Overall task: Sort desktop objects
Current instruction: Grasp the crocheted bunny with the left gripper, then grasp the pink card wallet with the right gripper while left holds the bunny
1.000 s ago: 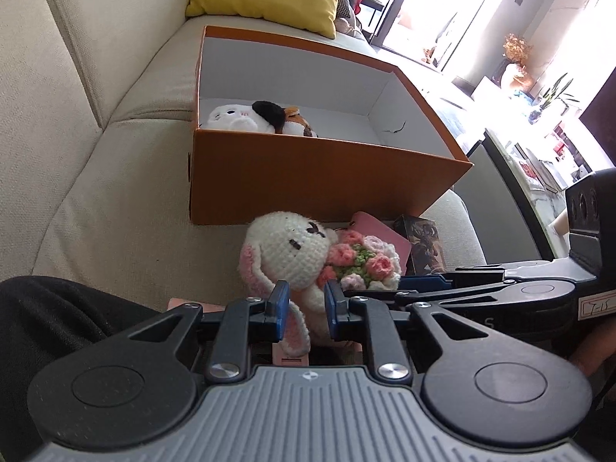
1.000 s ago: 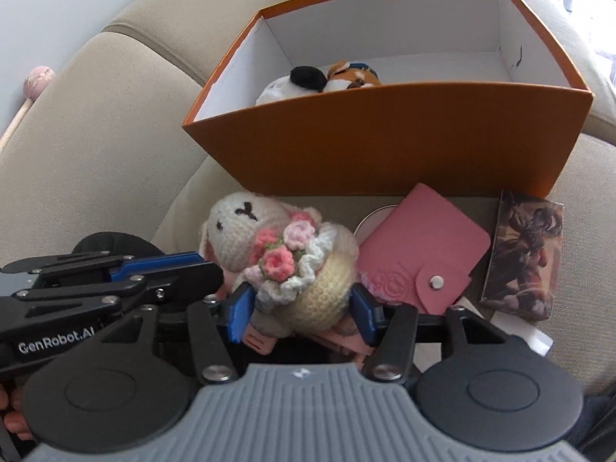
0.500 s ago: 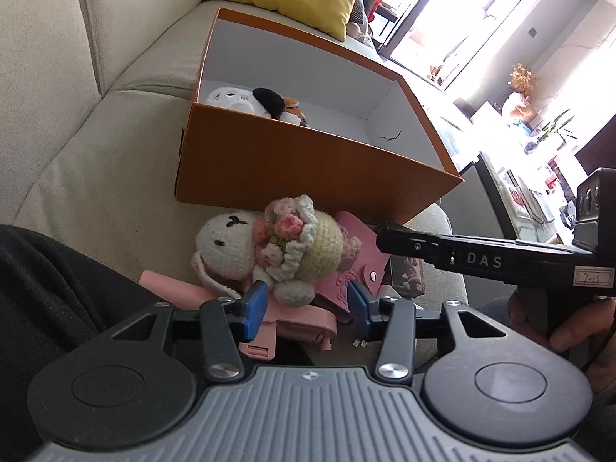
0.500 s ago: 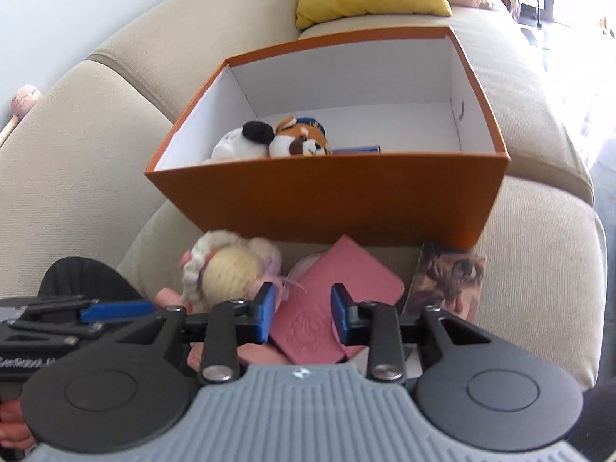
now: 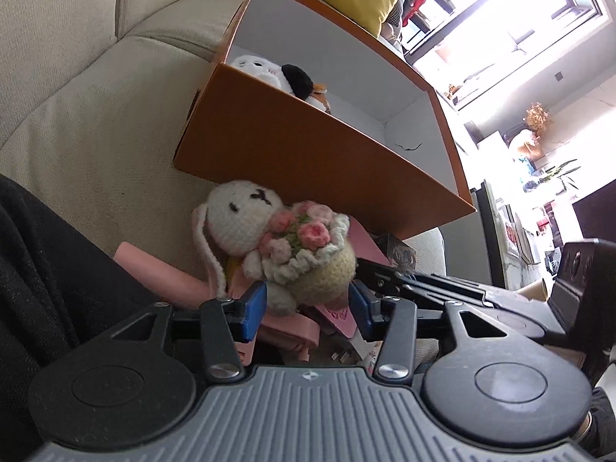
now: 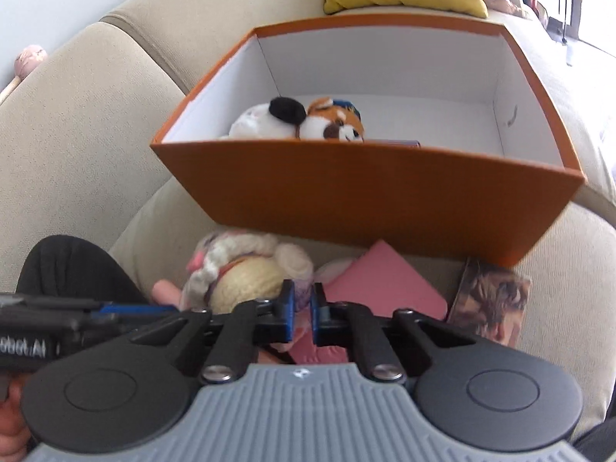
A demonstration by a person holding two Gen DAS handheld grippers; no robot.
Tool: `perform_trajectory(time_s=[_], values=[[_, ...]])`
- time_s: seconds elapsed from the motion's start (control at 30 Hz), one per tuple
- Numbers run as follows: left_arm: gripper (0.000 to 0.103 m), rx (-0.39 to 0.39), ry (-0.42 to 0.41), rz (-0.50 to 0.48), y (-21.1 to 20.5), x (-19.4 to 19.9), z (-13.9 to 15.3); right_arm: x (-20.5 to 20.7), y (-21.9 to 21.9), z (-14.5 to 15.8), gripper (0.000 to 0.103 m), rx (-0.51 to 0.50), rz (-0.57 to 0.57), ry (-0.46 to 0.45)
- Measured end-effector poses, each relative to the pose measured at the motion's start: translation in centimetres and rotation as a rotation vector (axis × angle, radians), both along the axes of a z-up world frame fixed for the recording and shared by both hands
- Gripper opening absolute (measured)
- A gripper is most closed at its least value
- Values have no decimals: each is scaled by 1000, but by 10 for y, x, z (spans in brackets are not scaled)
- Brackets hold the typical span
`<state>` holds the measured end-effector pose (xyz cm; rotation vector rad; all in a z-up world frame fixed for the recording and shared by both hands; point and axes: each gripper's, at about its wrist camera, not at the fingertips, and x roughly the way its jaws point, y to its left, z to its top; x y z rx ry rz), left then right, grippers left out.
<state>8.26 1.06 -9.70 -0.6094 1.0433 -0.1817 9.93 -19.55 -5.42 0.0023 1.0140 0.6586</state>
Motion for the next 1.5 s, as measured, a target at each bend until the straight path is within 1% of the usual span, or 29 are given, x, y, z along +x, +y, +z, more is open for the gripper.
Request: perform_trajectory(time_s=[0.1, 0.17, 0.2, 0.23, 0.33, 0.47, 0.53, 0.63, 0.7, 0.8, 0.9, 1.0, 1.07, 1.13, 1.17, 1.27, 1.33, 1.5], values=[[56, -29, 12, 32, 1, 5, -3, -4, -6, -5, 5, 20, -4, 41], [57, -18, 5, 33, 0, 8, 1, -10, -5, -7, 5, 28, 10, 58], [64, 6, 2, 34, -2, 9, 4, -13, -4, -8, 4, 41, 21, 78], [66, 36, -2, 33, -5, 10, 7, -16, -1, -10, 4, 51, 25, 95], [66, 116, 5, 29, -12, 15, 10, -24, 5, -14, 4, 55, 41, 102], [67, 176, 14, 12, -20, 22, 11, -29, 6, -17, 4, 62, 46, 114], [68, 215, 13, -9, -29, 24, 12, -29, 3, -17, 5, 62, 39, 115], [70, 306, 7, -56, -50, 25, 16, -28, -1, -18, 5, 64, 29, 120], [72, 351, 15, -66, -58, 27, 13, -29, -2, -18, 5, 67, 31, 120], [71, 398, 26, -64, -59, 28, 7, -32, -7, -14, 7, 73, 39, 108], [67, 390, 18, -53, -52, 25, 4, -34, -20, -9, 8, 54, 12, 81], [63, 379, 6, -61, -46, 22, 4, -31, -41, -7, 11, 64, -55, 88], [61, 394, -15, -89, -46, 17, 5, -27, -53, -8, 16, 67, -106, 97], [60, 403, -43, -119, -45, 9, 5, -22, -64, -12, 32, 79, -158, 117], [60, 409, -54, -133, -45, 5, 4, -19, -67, -14, 35, 84, -175, 127], [59, 446, -89, -171, -45, -10, 1, -14, -73, -22, 36, 116, -201, 178], [59, 439, -92, -174, -43, -15, 0, -12, -77, -28, 36, 140, -216, 209], [59, 450, -98, -183, -43, -15, -1, -5, -70, -35, 37, 175, -225, 238]])
